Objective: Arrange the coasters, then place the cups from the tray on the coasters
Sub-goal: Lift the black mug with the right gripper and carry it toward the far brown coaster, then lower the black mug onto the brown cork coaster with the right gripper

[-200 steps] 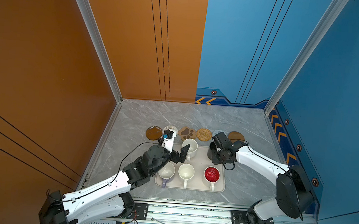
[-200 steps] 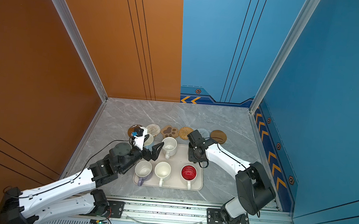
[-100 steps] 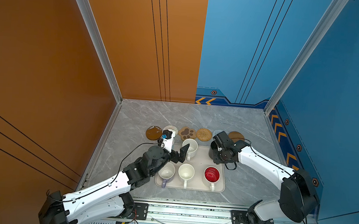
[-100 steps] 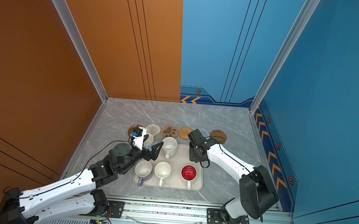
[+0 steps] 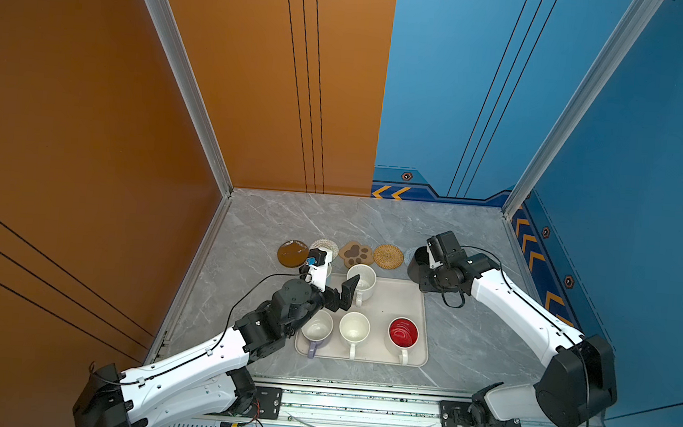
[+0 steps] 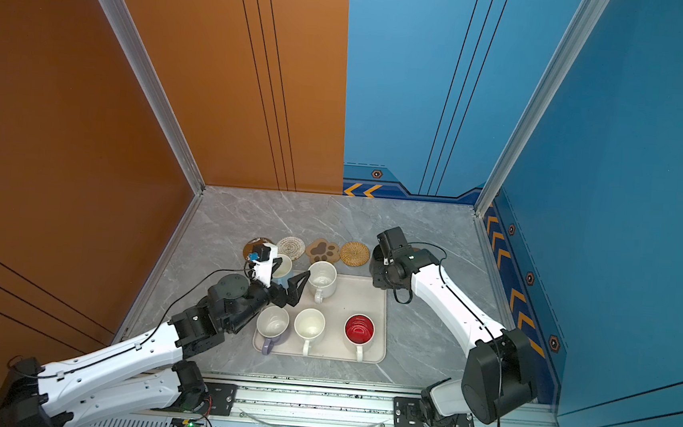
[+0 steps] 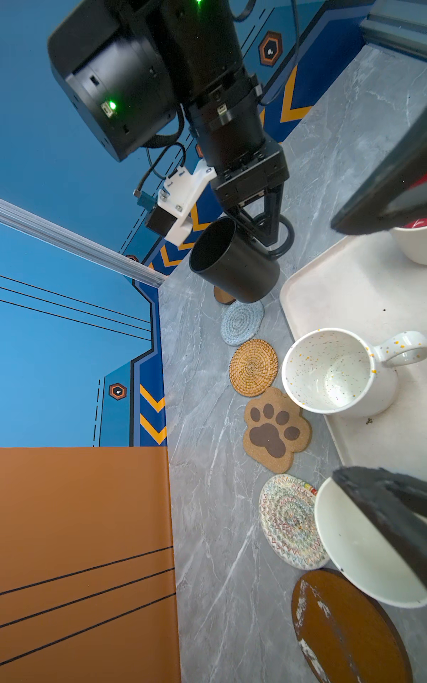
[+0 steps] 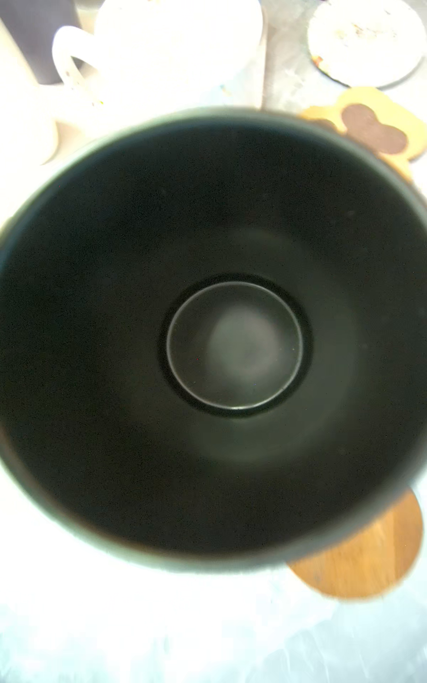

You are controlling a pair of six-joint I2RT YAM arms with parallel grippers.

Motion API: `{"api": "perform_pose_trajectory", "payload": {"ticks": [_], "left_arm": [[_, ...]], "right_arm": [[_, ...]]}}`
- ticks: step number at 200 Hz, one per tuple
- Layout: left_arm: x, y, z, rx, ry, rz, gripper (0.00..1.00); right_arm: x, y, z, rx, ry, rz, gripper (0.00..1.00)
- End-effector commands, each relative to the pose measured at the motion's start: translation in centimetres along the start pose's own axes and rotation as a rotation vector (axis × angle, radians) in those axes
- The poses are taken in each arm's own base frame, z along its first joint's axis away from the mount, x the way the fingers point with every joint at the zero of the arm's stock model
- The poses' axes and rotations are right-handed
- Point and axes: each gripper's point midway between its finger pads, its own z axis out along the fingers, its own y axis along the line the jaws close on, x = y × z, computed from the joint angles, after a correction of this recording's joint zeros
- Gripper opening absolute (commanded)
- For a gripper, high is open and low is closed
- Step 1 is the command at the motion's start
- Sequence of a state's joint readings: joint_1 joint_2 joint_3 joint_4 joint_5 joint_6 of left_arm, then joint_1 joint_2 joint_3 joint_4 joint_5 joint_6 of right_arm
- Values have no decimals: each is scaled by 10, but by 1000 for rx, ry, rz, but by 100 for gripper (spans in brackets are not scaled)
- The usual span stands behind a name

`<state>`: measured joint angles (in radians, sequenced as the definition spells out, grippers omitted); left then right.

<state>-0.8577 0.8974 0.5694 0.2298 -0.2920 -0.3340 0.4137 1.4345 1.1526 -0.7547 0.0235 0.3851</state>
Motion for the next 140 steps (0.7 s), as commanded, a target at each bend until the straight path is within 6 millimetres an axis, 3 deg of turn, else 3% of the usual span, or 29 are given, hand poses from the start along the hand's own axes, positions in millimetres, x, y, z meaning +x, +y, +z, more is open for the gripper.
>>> {"api": "perform_pose_trajectory", "payload": {"ticks": [1,86,140], "left_arm": [[-3,4,2,-19,-18,-16,98],[-4,5,6,-30,-14,-23,98],[-7,5,10,-45,-14,-26,98]], "right_arm": [[-32,-10,-21,-7,-93,12,0],[-70,-69,-3,38,-89,102,0],[-81,-86,20,28,-58,130,0]]}}
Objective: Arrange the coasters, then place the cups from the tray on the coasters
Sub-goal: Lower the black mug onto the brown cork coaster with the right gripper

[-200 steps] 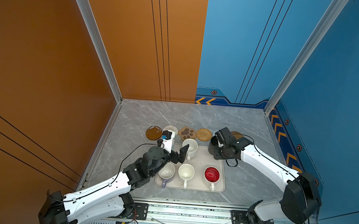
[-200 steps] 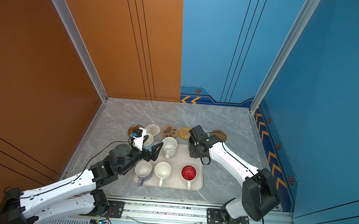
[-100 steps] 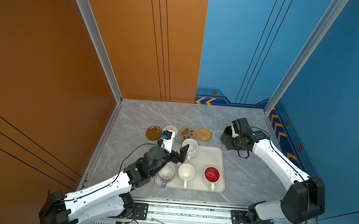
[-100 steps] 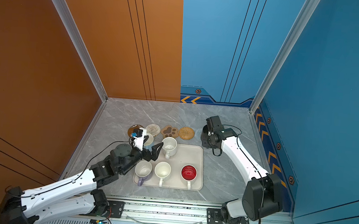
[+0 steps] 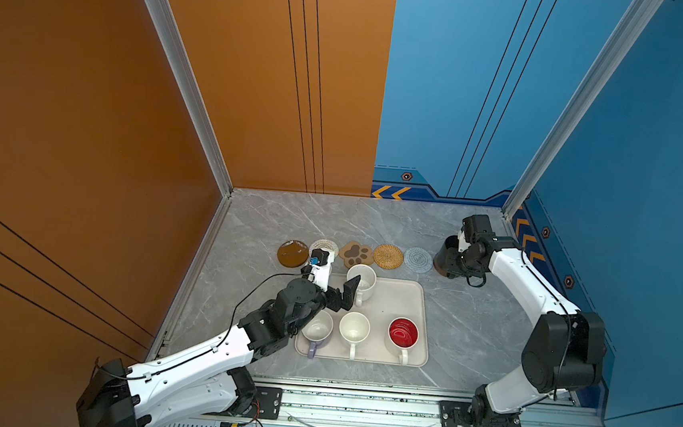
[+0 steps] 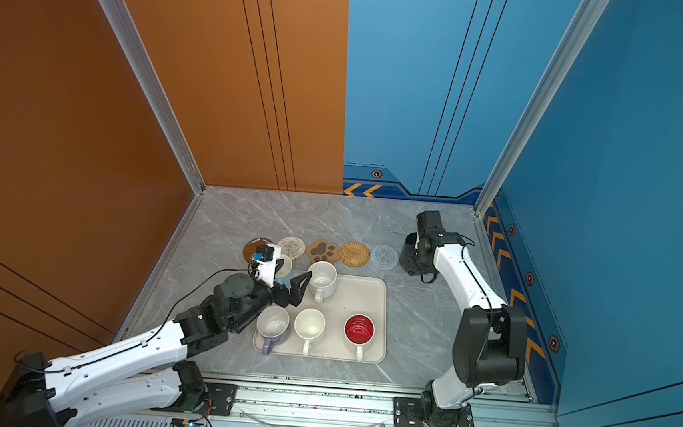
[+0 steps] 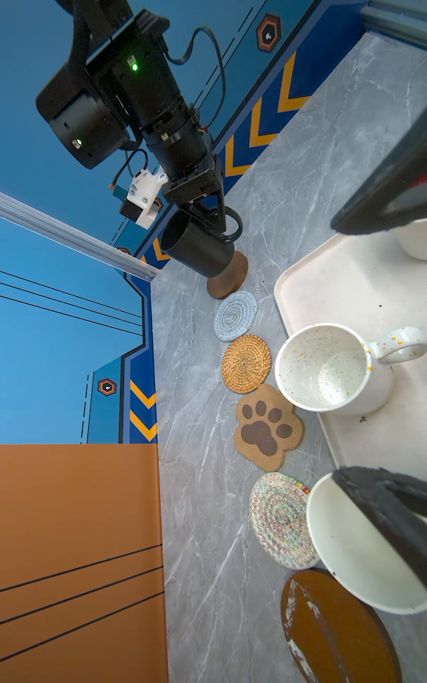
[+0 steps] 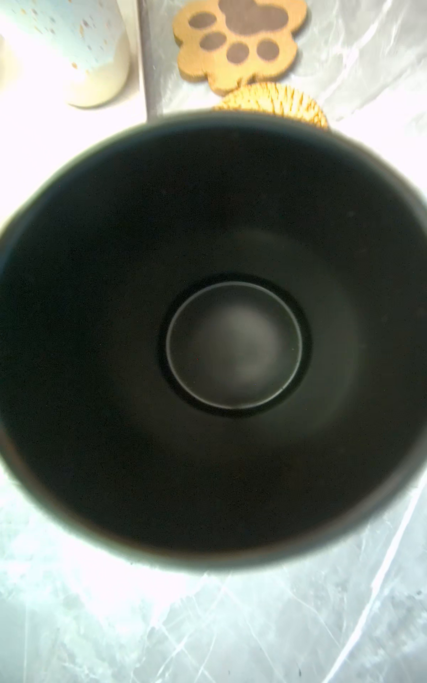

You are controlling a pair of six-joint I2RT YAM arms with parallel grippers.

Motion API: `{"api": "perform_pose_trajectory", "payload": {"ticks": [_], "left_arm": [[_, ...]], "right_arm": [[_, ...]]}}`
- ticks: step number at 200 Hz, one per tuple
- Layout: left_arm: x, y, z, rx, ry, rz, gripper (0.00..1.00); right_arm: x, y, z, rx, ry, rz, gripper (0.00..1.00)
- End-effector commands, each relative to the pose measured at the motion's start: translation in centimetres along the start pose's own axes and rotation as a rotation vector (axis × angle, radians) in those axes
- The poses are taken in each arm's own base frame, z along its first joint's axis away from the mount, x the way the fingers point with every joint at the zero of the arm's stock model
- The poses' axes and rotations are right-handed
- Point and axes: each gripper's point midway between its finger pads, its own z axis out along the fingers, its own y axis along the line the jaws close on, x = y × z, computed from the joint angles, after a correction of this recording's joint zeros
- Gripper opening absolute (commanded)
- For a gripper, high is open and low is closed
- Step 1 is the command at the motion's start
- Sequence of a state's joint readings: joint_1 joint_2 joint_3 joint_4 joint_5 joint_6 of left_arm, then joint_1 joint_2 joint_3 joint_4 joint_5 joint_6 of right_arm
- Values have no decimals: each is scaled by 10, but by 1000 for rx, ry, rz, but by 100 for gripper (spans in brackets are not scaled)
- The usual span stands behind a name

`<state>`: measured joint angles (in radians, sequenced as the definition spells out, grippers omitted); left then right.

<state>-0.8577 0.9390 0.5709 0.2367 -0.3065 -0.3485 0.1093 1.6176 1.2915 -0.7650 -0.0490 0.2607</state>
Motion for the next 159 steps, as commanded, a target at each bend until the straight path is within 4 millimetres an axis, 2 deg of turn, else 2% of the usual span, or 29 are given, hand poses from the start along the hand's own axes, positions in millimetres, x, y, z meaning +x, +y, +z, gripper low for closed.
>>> {"api": "perform_pose_trajectory", "payload": {"ticks": [1,75,127,159], "left_arm": [[-16,1,3,-19,-38,-22,98],[-16,-3,11,-19,-22,-18,98],[-16,-2,11,-28,-24,-18,98],[-19,0,9,-33,-31,-14,98]], "right_arm": [[-33,7,-9,-51,-95,-18,0],[-45,-16,13,-10,-76,13,0],[-46,-18,33,-16,-48,12,0],[-47,-22,38,6,-45,12,0]]}}
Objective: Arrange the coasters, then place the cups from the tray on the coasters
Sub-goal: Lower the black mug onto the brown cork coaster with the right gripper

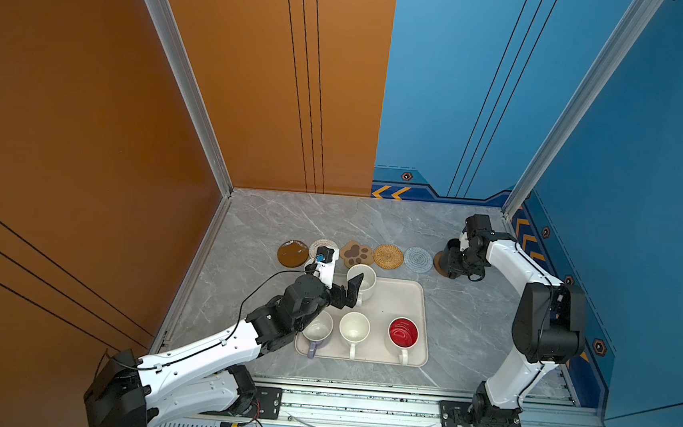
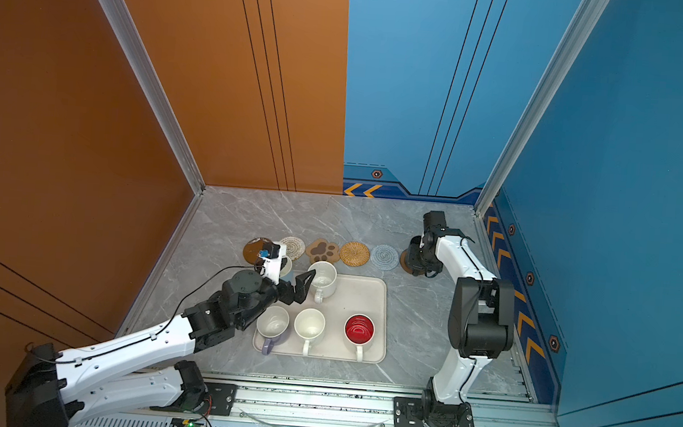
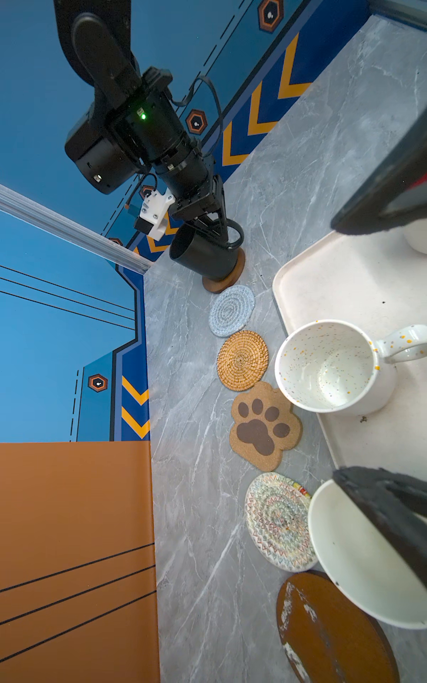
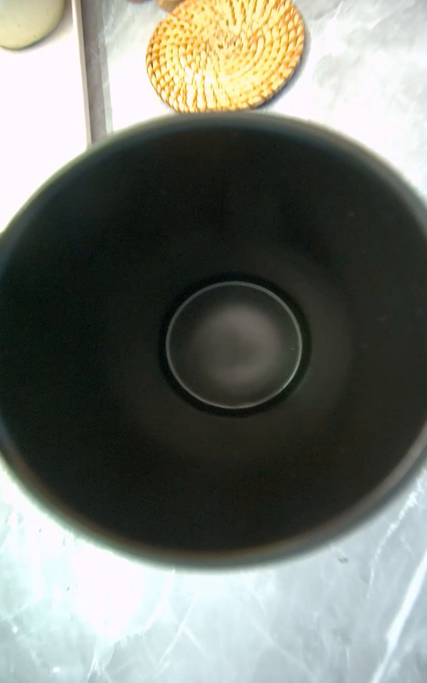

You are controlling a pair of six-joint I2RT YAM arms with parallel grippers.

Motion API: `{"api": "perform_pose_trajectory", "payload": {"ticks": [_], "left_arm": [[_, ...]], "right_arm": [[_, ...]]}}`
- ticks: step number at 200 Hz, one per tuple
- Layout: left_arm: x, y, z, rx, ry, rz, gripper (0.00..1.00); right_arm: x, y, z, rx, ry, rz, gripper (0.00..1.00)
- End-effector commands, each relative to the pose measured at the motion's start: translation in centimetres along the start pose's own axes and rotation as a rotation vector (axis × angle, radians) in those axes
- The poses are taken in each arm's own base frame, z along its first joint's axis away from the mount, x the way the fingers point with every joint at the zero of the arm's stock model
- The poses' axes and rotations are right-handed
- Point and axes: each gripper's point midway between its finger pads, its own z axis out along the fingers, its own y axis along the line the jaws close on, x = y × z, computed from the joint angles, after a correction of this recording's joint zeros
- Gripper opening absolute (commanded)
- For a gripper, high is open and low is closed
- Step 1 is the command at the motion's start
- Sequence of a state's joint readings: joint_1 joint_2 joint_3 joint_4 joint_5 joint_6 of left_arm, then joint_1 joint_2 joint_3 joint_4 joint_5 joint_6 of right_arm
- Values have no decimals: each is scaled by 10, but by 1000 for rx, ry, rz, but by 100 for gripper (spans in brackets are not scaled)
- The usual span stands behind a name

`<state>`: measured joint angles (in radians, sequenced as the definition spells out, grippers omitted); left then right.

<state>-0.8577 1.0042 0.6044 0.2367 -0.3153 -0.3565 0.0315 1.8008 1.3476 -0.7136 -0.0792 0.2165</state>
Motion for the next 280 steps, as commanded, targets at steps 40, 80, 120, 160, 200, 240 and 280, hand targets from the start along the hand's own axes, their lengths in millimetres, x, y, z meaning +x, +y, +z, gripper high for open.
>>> {"api": "perform_pose_trajectory", "payload": {"ticks": [40,80,120,160,200,240,280], "left_arm": [[-22,3,-5,-25,-57,-15,98],[-21,3,-4,-26,-56,-14,98],[-22,3,-4,-26,-58,-14,98],[-22,3,-4,-26,-57,-14,98],[-22,3,-5,-26,-58,-17,98],[-23,3,-6,-24,-59,-17,98],[-22,6,-9,-34,-61,-18,98]], "right_arm": [[-35,0,-16,10,-123,-22,0],[-35,-1,-13,15,-116,-24,0],[-35,-6,-11,44,-115,-26,0],[-32,-6,-7,44,-102,-29,0],[-29,-2,-5,30,-90,-30,9],[-27,-2,-4,32,-87,-33,25],[-28,0,-7,26,-92,-33,39]]}}
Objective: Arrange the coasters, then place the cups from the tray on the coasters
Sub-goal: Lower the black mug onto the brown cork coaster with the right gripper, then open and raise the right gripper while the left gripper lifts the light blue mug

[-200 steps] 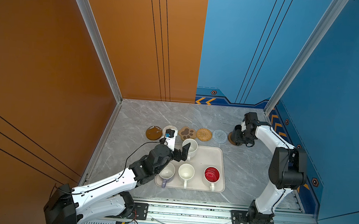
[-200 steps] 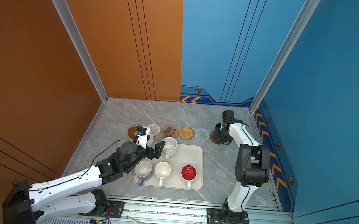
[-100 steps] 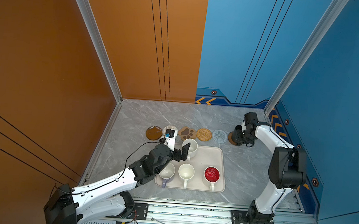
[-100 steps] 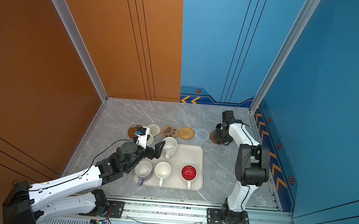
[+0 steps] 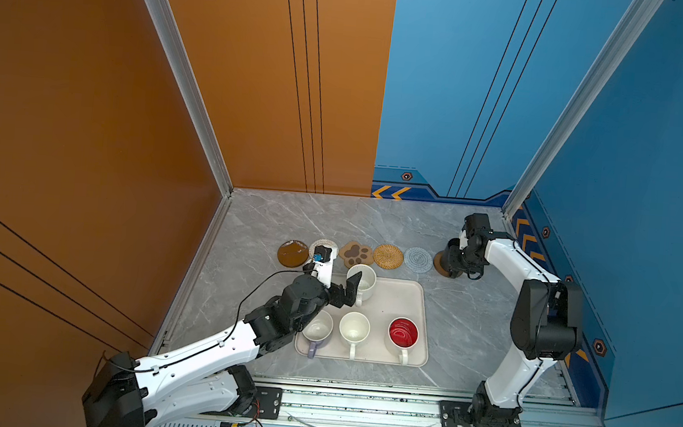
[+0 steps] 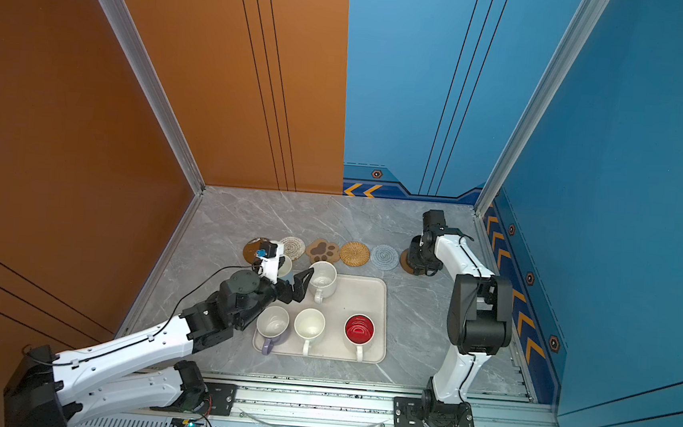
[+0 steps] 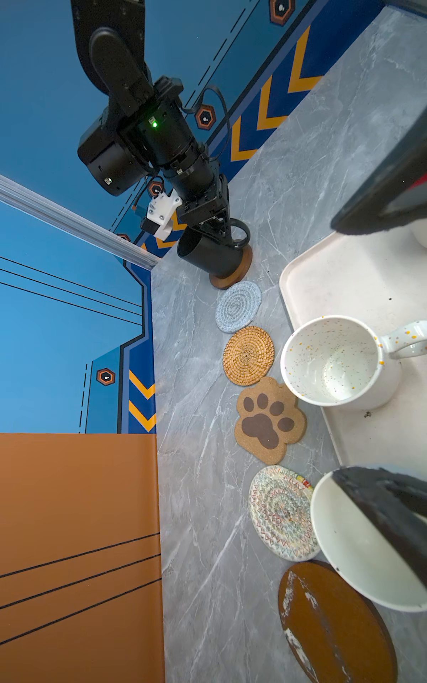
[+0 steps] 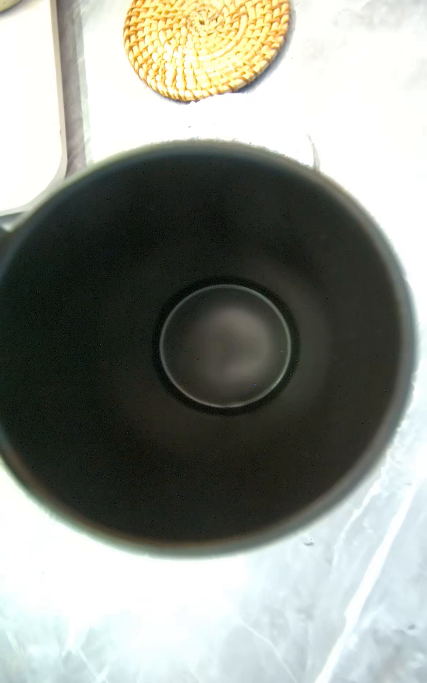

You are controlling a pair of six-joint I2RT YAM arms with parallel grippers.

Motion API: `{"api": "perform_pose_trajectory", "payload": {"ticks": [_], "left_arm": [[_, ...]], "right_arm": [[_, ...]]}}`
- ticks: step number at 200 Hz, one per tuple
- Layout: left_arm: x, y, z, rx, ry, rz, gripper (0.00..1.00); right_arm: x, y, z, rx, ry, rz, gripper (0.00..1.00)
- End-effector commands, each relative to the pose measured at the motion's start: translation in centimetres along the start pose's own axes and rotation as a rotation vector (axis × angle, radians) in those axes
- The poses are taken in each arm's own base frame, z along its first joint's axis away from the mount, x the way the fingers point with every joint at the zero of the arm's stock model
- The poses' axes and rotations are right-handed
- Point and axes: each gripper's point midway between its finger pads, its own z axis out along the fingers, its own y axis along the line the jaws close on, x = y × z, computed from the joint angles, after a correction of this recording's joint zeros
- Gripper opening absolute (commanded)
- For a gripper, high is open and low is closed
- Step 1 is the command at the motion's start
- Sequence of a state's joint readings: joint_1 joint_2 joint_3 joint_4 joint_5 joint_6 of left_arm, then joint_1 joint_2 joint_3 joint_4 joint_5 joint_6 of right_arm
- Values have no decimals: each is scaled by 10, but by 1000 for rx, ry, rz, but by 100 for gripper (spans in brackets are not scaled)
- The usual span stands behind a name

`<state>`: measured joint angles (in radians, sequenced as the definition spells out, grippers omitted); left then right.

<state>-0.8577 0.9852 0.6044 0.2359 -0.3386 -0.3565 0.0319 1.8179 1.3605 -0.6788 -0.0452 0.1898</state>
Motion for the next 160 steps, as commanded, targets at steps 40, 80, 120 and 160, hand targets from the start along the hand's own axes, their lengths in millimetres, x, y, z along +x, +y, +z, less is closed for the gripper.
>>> {"api": "perform_pose_trajectory", "payload": {"ticks": [40,80,120,160], "left_arm": [[-16,1,-6,-9,-26,-10,98],[-11,13,-11,-89,41,3,98],[1,70,-39,-440,243,21,98],[19,86,-51,-540,359,-81,94]], "right_arm": [[-16,6,-20,-12,-77,-7,49],[-12,6,-36,-19,-106,6,56],[-3,6,-60,2,-153,34,57],[-2,26,-104,3,-291,50,57]]}}
